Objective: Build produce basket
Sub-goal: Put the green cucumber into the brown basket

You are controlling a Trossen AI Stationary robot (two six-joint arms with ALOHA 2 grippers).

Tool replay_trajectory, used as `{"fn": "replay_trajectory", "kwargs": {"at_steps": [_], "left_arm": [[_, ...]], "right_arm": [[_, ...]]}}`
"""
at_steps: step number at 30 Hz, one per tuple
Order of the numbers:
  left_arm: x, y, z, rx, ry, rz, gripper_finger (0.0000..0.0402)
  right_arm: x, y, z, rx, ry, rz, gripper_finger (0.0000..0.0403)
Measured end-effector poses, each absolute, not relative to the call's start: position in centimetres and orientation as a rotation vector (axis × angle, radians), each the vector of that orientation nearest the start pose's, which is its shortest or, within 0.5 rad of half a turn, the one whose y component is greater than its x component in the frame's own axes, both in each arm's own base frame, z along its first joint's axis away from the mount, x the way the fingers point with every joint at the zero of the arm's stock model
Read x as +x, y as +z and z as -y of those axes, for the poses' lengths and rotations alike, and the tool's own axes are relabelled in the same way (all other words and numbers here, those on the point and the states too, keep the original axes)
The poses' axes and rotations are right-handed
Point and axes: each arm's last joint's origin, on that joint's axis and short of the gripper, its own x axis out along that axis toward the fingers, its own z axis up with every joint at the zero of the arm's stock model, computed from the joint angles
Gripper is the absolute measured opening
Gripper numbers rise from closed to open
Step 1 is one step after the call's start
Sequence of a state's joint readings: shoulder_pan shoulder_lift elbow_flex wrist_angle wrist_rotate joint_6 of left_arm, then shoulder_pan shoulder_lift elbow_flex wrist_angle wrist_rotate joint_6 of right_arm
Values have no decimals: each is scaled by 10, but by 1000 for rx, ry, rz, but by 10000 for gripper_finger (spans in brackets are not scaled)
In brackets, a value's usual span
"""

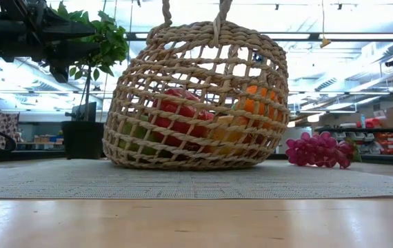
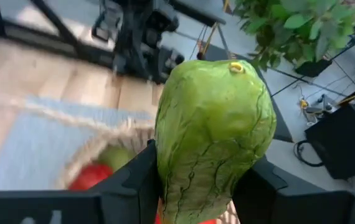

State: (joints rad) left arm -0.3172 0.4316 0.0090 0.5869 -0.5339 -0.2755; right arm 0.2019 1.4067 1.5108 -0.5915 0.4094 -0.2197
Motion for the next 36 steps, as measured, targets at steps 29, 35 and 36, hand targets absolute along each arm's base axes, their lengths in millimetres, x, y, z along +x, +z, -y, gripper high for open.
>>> {"fn": "replay_trajectory", "kwargs": {"at_steps": [29, 35, 36], "left_arm": [[118, 183, 23, -342, 194, 179, 160], [118, 183, 23, -342, 194, 179, 160], [118, 183, 23, -342, 194, 179, 160]], "right_arm": [[284, 351, -48, -1490, 480, -746, 165], [280, 341, -60, -1702, 473, -806, 165], [280, 336, -61, -1748, 478, -826, 165]]}}
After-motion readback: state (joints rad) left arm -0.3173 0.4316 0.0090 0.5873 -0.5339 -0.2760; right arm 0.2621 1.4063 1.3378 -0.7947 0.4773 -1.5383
